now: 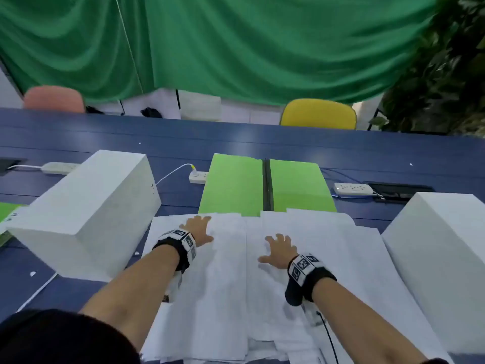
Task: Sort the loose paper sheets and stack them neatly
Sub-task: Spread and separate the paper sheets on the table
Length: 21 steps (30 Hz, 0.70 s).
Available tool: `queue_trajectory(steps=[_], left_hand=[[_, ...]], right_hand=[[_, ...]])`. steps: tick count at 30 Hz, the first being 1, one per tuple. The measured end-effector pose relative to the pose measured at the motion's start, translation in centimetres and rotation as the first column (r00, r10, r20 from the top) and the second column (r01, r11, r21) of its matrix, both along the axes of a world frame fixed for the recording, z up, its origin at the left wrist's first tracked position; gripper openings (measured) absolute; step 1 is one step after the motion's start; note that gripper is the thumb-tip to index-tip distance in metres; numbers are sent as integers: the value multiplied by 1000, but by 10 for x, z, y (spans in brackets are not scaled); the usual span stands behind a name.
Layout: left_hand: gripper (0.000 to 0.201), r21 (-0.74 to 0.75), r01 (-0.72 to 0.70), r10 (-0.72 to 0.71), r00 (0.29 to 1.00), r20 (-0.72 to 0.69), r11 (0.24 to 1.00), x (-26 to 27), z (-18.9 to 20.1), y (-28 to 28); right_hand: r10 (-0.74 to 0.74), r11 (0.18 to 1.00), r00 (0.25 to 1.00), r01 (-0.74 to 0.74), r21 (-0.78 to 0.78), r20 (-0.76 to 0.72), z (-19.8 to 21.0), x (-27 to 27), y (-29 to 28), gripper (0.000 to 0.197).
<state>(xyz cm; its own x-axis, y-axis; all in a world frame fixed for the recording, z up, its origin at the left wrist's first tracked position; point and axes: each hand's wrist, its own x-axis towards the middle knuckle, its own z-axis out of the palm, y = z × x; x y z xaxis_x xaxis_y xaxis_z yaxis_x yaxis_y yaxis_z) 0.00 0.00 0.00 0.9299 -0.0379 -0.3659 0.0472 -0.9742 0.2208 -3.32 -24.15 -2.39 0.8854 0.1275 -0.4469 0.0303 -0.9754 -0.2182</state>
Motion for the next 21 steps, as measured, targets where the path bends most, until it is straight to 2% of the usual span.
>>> queue_trajectory(steps=[2,5,7,11,14,17,19,21], left_hand=[[82,29,-141,142,987,-76,990,-12,-27,10],[96,4,-298,297,949,-108,955,-41,-77,26],[98,-7,-352,352,935,-37,936,-52,-95,29],[100,-57,-443,446,890,97,895,-52,-99,32],[83,-43,-413,414,891,189,910,-46,-94,32],[72,-148,-341,367,903,222,928,-45,-93,26],[75,-199,-311,350,915,201,929,-45,-94,24],[81,-252,-310,356,919,168,917,-45,-96,24]], right_hand=[[-13,1000,997,11,-21,-78,-22,-15,4,79],[-35,997,997,30,-72,-64,-54,-37,5,77],[-65,996,997,61,-66,-52,-60,-34,10,74],[-120,992,992,119,-53,-29,-65,-29,23,63],[-94,996,996,94,6,-3,-66,-30,36,52],[-70,996,996,67,61,51,-67,-32,46,49],[-140,978,986,123,166,90,-68,-30,52,46],[-278,906,957,231,354,87,-66,-30,58,42]])
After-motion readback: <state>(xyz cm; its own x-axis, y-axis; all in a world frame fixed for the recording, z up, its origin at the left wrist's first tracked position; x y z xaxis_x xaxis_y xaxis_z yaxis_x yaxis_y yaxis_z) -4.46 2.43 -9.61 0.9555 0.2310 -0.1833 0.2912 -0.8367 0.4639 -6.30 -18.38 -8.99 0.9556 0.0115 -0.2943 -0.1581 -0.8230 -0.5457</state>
